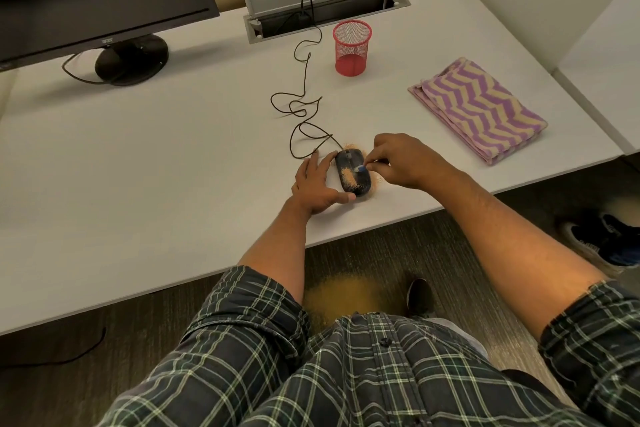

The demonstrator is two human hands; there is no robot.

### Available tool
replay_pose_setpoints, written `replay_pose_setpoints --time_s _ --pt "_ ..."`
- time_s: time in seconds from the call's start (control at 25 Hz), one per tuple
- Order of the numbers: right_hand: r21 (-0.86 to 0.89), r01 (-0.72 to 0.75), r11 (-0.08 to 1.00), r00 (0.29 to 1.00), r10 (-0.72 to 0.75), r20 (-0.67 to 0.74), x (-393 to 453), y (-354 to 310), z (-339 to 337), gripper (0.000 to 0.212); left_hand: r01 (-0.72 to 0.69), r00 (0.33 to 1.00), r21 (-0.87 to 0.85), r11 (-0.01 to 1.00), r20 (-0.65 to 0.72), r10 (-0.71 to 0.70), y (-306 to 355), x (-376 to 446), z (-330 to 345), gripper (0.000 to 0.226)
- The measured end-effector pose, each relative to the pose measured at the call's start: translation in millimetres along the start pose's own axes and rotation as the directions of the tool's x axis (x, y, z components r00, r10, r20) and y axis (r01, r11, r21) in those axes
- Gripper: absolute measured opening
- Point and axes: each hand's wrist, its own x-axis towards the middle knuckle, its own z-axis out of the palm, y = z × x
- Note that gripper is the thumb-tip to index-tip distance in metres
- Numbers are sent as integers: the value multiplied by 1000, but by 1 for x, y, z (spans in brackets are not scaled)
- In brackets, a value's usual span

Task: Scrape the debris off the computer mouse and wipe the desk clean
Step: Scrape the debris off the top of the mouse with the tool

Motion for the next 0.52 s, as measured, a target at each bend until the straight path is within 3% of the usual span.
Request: replay_pose_setpoints --time_s 0.12,0.32,0.52 --pt "1 5 1000 998 -5 61 -2 0 -3 20 -1 1000 3 1000 2 1 0 0 0 111" --pt "5 -47 999 994 47 -103 -3 2 -4 22 3 1000 6 1000 -8 -3 -1 2 2 111" --pt "34 -92 995 996 92 19 -8 2 1 18 3 1000 -5 1000 -15 -3 -2 3 3 111"
